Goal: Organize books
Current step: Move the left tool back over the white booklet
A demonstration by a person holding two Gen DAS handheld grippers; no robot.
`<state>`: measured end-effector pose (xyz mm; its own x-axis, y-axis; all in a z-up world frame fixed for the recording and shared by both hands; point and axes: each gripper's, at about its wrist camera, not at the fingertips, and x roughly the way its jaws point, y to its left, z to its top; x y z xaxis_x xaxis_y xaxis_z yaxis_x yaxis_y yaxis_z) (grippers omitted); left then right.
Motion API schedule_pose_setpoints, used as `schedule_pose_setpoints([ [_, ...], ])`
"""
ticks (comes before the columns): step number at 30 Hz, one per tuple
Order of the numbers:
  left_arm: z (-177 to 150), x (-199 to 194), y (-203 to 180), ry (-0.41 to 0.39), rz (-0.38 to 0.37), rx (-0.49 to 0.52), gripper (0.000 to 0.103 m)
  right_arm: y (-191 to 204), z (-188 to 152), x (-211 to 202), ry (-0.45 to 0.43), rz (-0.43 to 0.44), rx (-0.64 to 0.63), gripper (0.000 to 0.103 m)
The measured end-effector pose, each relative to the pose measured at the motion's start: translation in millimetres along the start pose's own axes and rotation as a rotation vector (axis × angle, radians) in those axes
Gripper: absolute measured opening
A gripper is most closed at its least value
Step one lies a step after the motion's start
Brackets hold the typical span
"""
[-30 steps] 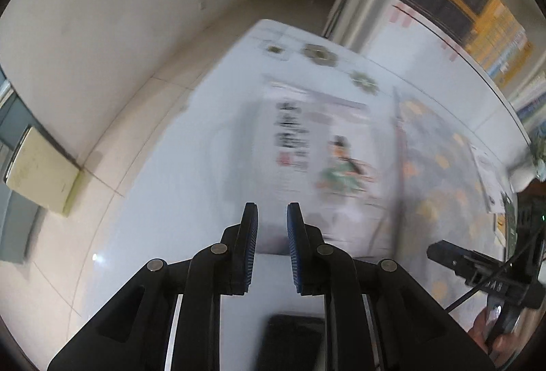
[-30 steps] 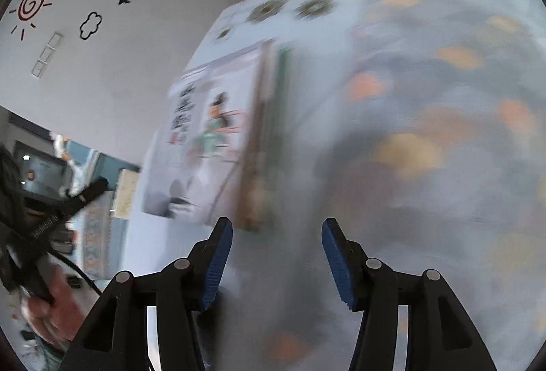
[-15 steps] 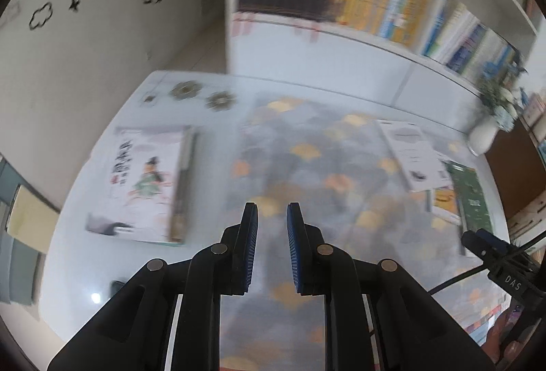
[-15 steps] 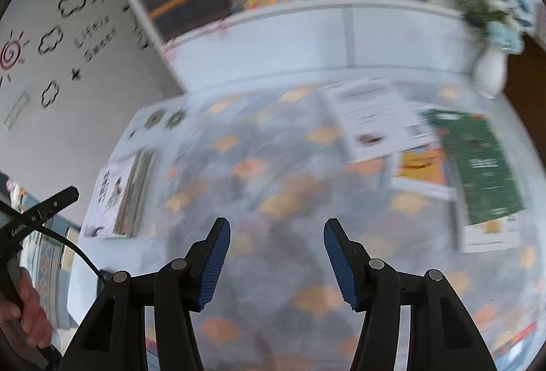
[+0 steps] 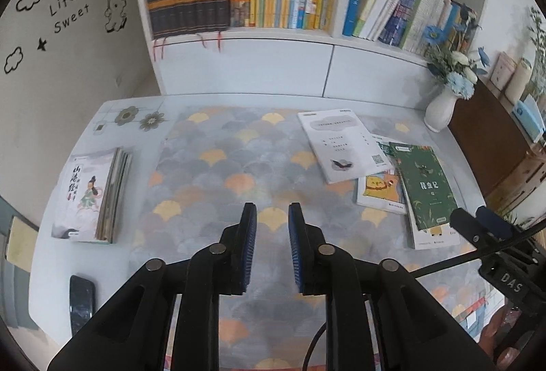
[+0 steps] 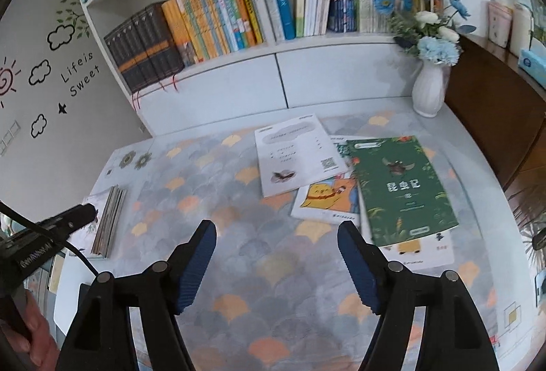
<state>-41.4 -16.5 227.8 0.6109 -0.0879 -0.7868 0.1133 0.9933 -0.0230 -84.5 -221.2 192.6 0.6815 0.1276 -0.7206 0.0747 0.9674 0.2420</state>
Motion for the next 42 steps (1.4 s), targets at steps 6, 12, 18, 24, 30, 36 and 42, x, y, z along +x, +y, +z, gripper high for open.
schedule_pose_setpoints([
  [6, 0.1, 4.5, -26.4, 0.022, 0.008, 0.024, 0.024, -22.2, -2.4, -4.5, 0.001, -0.013, 0.019, 0.072],
  [12, 0.3, 6.7, -46.7, 0.016, 0.027, 0.052, 0.024, -42.8, -1.2, -4.0, 0.009, -0.008, 0.044, 0.072],
  [18, 0.8, 7.0, -61.3, 0.012, 0.038, 0.071, 0.024, -52.0, 2.1, -2.9, 0.008, -0.002, 0.047, 0.072],
  [24, 3.3, 10.1, -68.4, 0.015, 0.047, 0.082, 0.024, -57.5, 5.2, 4.2, 0.021, 0.014, 0.052, 0.072],
  [30, 5.7, 18.8, -77.3, 0.024, 0.067, 0.115, 0.024, -61.8, 8.4, 13.8, 0.034, 0.016, 0.059, 0.072],
  [36, 10.1, 33.7, -83.4, 0.047, 0.06, 0.124, 0.024, -71.1, 11.2, 26.8, 0.054, 0.017, 0.085, 0.072],
  [42, 13.8, 60.6, -85.7, 0.097, 0.065, 0.128, 0.024, -80.1, 14.3, 48.8, 0.089, 0.021, 0.11, 0.073],
])
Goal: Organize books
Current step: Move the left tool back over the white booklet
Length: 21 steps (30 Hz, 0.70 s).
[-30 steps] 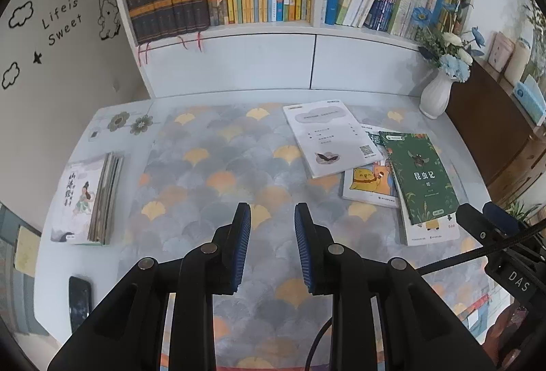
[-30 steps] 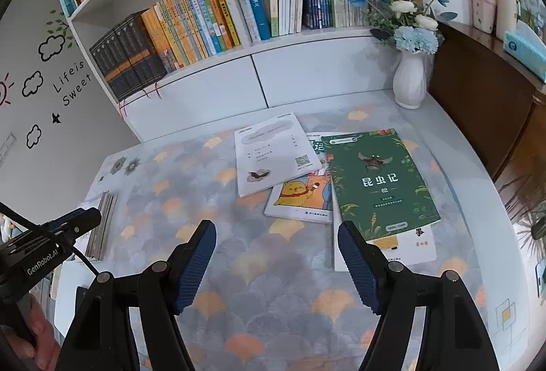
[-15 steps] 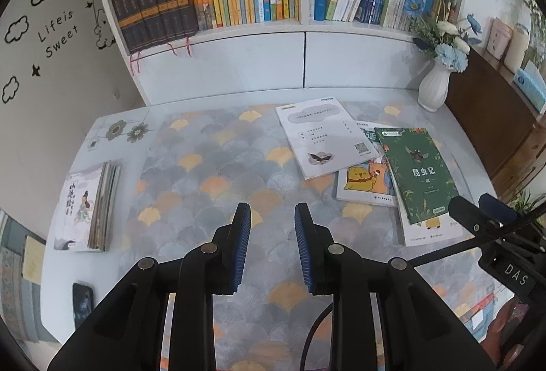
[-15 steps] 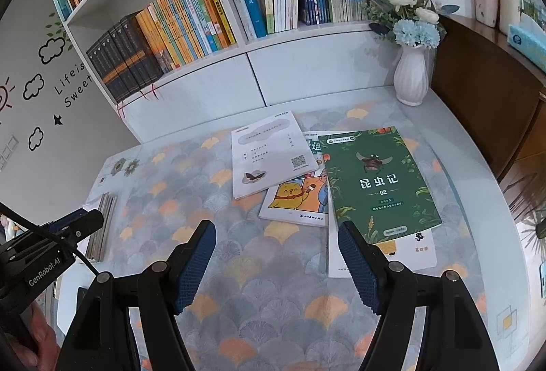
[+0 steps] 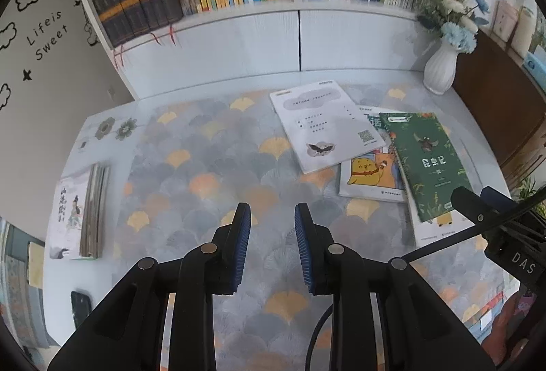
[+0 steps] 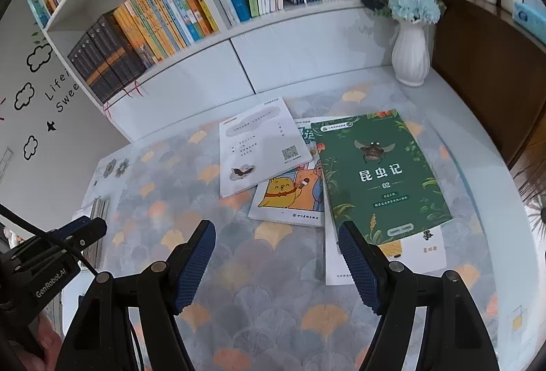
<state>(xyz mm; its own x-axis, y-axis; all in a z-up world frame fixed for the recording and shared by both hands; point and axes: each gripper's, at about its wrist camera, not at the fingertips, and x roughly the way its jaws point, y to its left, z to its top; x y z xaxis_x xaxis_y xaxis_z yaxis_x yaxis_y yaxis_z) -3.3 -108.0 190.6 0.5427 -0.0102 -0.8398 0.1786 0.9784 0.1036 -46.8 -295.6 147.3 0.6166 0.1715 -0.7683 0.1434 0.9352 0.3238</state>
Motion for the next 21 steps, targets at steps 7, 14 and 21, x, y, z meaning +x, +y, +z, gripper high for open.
schedule_pose_setpoints([
  [7, 14.0, 39.1, -3.7, 0.057, 0.005, 0.01, 0.024, -4.3, 14.9, 38.8, 0.046, -0.011, -0.007, 0.073],
  [14, 29.0, 94.1, -7.7, 0.12, 0.0, 0.016, 0.024, -15.6, 35.4, 87.1, 0.071, -0.038, -0.014, 0.073],
  [21, 45.6, 165.1, 1.4, 0.157, -0.022, 0.013, 0.024, -27.4, 71.8, 145.8, 0.08, 0.009, -0.01, 0.071],
])
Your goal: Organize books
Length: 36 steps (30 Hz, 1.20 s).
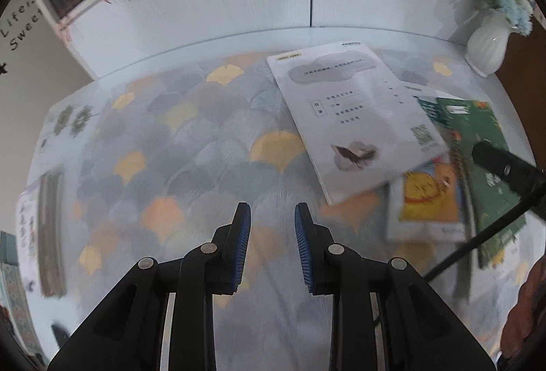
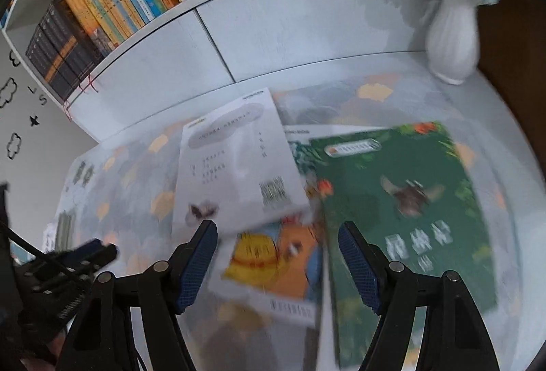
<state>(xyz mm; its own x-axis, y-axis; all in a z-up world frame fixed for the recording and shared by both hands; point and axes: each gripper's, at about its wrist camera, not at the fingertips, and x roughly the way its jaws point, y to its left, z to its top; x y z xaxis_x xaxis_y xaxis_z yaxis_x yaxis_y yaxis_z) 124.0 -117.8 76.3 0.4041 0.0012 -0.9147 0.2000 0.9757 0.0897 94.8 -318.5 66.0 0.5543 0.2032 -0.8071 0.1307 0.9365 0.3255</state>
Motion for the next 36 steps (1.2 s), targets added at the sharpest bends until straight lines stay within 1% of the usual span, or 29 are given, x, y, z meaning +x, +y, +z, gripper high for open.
schedule_pose_setpoints([
  [2, 7.8, 19.3, -0.3, 0.01, -0.015, 0.004, 0.024, -2.0, 14.3, 20.2, 0.016, 0.015, 0.008, 0.06],
  [3, 11.9, 28.4, -0.6, 0.019, -0.016, 0.002, 0.024, -2.8, 21.8, 31.5, 0.03, 0.021, 0.011, 0.058],
  [5, 18.6, 42.1, -0.2, 0.028, -0.045, -0.008, 0.024, -3.1, 35.7, 51.2, 0.052, 0.015, 0.02, 0.057],
  [7, 24.9, 53.7, 0.8, 0.042, -0.065, -0.026, 0.024, -2.4, 50.5, 69.7, 0.069, 0.026, 0.025, 0.053],
  [9, 31.4, 65.0, 2.0, 0.053, -0.091, -0.04, 0.024, 1.3, 68.2, 88.0, 0.082, 0.037, 0.016, 0.053],
  [12, 40.5, 79.2, 4.5, 0.069, -0.121, -0.063, 0.024, 6.0, 90.6, 112.5, 0.1, 0.017, 0.004, 0.053],
  [16, 49.9, 84.6, 5.1, 0.055, -0.132, -0.062, 0.024, 4.9, 113.5, 142.7, 0.136, 0.004, 0.01, 0.053],
  [18, 51.8, 85.4, 6.4, 0.051, -0.146, -0.064, 0.024, 5.0, 122.3, 156.1, 0.171, 0.028, 0.014, 0.054],
  [19, 52.5, 85.7, 7.2, 0.047, -0.156, -0.063, 0.024, 9.1, 127.6, 159.3, 0.174, 0.044, -0.009, 0.054],
  [20, 52.9, 85.7, 8.2, 0.043, -0.168, -0.061, 0.023, 12.5, 129.4, 162.6, 0.196, 0.069, -0.017, 0.056],
  [21, 52.4, 85.7, 9.4, 0.043, -0.177, -0.063, 0.023, 16.9, 131.4, 165.9, 0.209, 0.071, -0.03, 0.056],
  [24, 48.2, 83.7, 19.5, 0.036, -0.218, -0.068, 0.023, 31.9, 130.9, 166.7, 0.209, 0.045, -0.113, 0.056],
  [27, 33.9, 77.9, 35.1, 0.034, -0.243, -0.073, 0.023, 46.6, 127.1, 151.6, 0.191, 0.102, -0.156, 0.056],
  [28, 28.7, 75.6, 40.2, 0.036, -0.26, -0.078, 0.021, 51.6, 125.1, 146.3, 0.196, 0.12, -0.165, 0.056],
  [30, 11.6, 69.6, 53.9, 0.04, -0.293, -0.091, 0.021, 59.5, 117.0, 134.2, 0.211, 0.161, -0.173, 0.056],
  [33, -16.9, 54.0, 72.4, 0.034, -0.339, -0.116, 0.021, 62.2, 93.7, 111.5, 0.235, 0.256, -0.14, 0.057],
  [35, -34.6, 46.7, 80.8, 0.054, -0.376, -0.145, 0.021, 53.1, 71.9, 95.7, 0.263, 0.354, -0.054, 0.057],
  [36, -46.0, 44.1, 83.6, 0.068, -0.389, -0.155, 0.021, 46.8, 56.8, 89.8, 0.291, 0.421, 0.003, 0.057],
])
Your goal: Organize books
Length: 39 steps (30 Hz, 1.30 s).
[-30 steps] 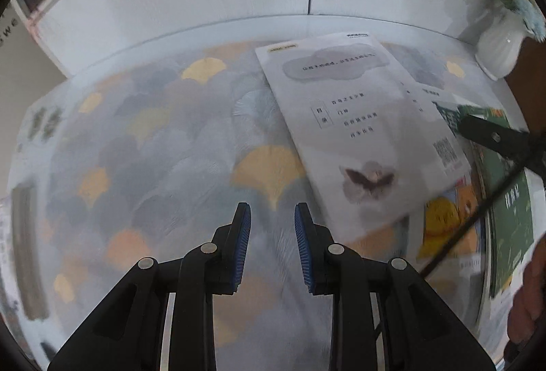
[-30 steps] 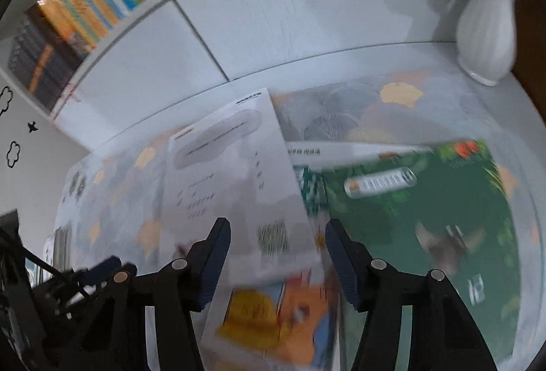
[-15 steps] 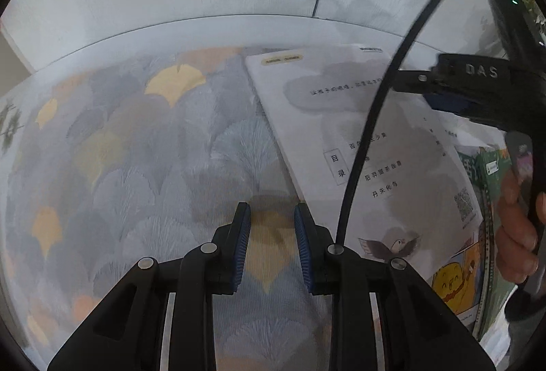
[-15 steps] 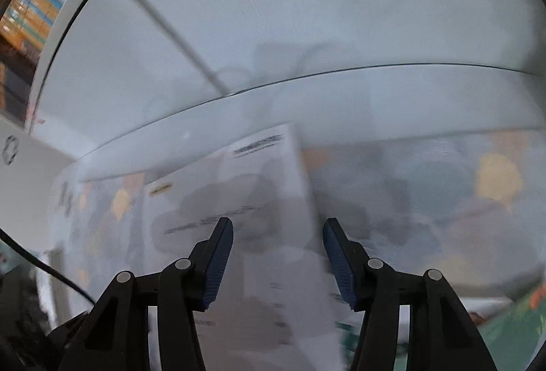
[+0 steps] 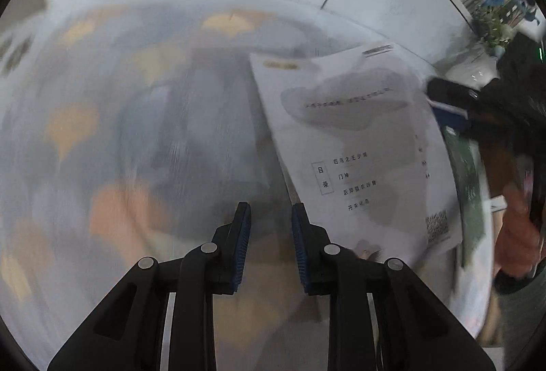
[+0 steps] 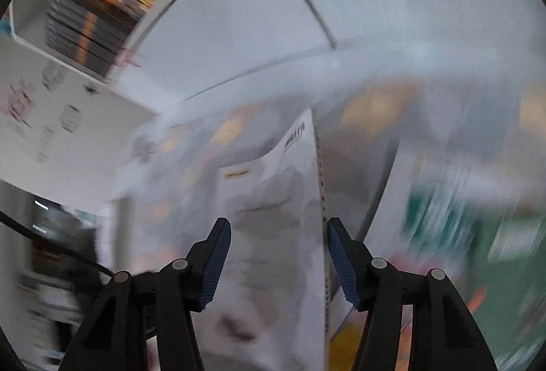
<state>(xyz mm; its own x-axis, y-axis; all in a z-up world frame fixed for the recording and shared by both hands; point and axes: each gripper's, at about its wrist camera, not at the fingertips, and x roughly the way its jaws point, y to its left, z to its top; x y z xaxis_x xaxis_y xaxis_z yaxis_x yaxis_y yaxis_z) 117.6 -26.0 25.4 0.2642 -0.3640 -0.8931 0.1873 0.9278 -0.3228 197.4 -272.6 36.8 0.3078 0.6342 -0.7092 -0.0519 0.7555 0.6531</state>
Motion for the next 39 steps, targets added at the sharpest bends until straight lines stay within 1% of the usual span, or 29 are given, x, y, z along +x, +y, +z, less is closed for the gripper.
schedule_pose_setpoints([
  [2, -23.5, -8.3, 2.5, 0.007, -0.01, 0.009, 0.021, -5.5, -32.8, -0.9, 0.035, 0.088, 0.082, 0.057],
  [6, -64.2, -21.4, -7.2, 0.026, -0.004, 0.044, 0.021, -0.7, -102.6, 3.3, 0.088, 0.114, 0.134, 0.057],
  [7, -66.0, -20.2, -9.0, 0.032, 0.011, 0.061, 0.021, 1.1, -119.9, 1.7, 0.094, 0.136, 0.151, 0.057],
  [9, -72.0, -22.9, -6.7, 0.039, 0.035, 0.088, 0.021, 5.3, -137.7, -8.1, 0.08, 0.161, 0.162, 0.057],
  [11, -79.9, -34.0, 0.1, 0.031, 0.022, 0.063, 0.021, 13.6, -147.3, -23.6, 0.058, 0.21, 0.169, 0.057],
  [12, -81.1, -45.0, 9.7, 0.013, 0.024, 0.036, 0.021, 22.1, -148.1, -30.3, 0.049, 0.208, 0.149, 0.057],
  [13, -89.6, -56.4, 20.3, -0.015, 0.029, 0.006, 0.021, 35.6, -147.7, -34.3, 0.044, 0.185, 0.108, 0.057],
  [15, -95.2, -84.2, 41.3, -0.073, 0.047, -0.053, 0.021, 70.4, -146.6, -33.0, 0.044, 0.13, 0.013, 0.057],
  [16, -96.5, -98.8, 51.5, -0.101, 0.058, -0.076, 0.021, 89.7, -145.7, -32.4, 0.038, 0.128, -0.029, 0.057],
  [17, -96.4, -113.5, 62.6, -0.13, 0.069, -0.095, 0.021, 102.6, -147.5, -31.3, 0.033, 0.143, -0.049, 0.057],
  [18, -89.3, -122.1, 73.5, -0.15, 0.084, -0.106, 0.023, 116.8, -147.6, -27.4, 0.031, 0.171, -0.067, 0.057],
  [20, -92.4, -146.0, 92.1, -0.183, 0.118, -0.122, 0.023, 147.5, -149.3, -14.1, 0.04, 0.237, -0.095, 0.057],
  [22, -96.5, -161.1, 109.5, -0.198, 0.152, -0.14, 0.024, 169.4, -155.9, 0.7, 0.059, 0.262, -0.12, 0.057],
  [23, -98.3, -166.0, 120.4, -0.197, 0.168, -0.157, 0.024, 175.6, -157.4, 8.9, 0.071, 0.258, -0.126, 0.058],
  [25, -101.3, -166.8, 135.1, -0.188, 0.181, -0.19, 0.024, 181.4, -168.9, 18.7, 0.09, 0.236, -0.127, 0.058],
  [27, -104.8, -164.7, 148.9, -0.17, 0.17, -0.213, 0.024, 177.4, -180.3, 24.2, 0.09, 0.198, -0.113, 0.062],
  [29, -108.0, -157.6, 157.9, -0.127, 0.131, -0.206, 0.024, 170.7, -187.7, 33.3, 0.088, 0.126, -0.093, 0.069],
  [30, -106.6, -148.7, 157.4, -0.094, 0.117, -0.193, 0.024, 164.7, -192.6, 39.7, 0.089, 0.072, -0.083, 0.07],
  [31, -105.5, -140.6, 156.6, -0.062, 0.104, -0.177, 0.03, 160.7, -196.0, 50.2, 0.094, 0.019, -0.076, 0.07],
  [32, -104.6, -133.9, 156.2, -0.04, 0.095, -0.162, 0.033, 154.5, -199.2, 55.7, 0.103, -0.021, -0.07, 0.07],
  [34, -101.8, -119.0, 155.0, 0.0, 0.088, -0.134, 0.043, 145.1, -205.5, 74.8, 0.122, -0.098, -0.047, 0.07],
  [36, -97.7, -105.1, 155.2, 0.035, 0.056, -0.129, 0.045, 133.4, -214.0, 81.3, 0.101, -0.146, -0.027, 0.069],
  [37, -99.2, -102.3, 155.5, 0.045, 0.045, -0.128, 0.045, 134.2, -218.8, 82.7, 0.079, -0.169, -0.025, 0.062],
  [38, -98.3, -98.6, 156.1, 0.051, 0.033, -0.124, 0.045, 133.8, -221.0, 84.5, 0.066, -0.186, -0.025, 0.05],
  [39, -97.7, -95.8, 156.6, 0.054, 0.018, -0.119, 0.045, 137.2, -222.7, 86.1, 0.054, -0.201, -0.025, 0.045],
])
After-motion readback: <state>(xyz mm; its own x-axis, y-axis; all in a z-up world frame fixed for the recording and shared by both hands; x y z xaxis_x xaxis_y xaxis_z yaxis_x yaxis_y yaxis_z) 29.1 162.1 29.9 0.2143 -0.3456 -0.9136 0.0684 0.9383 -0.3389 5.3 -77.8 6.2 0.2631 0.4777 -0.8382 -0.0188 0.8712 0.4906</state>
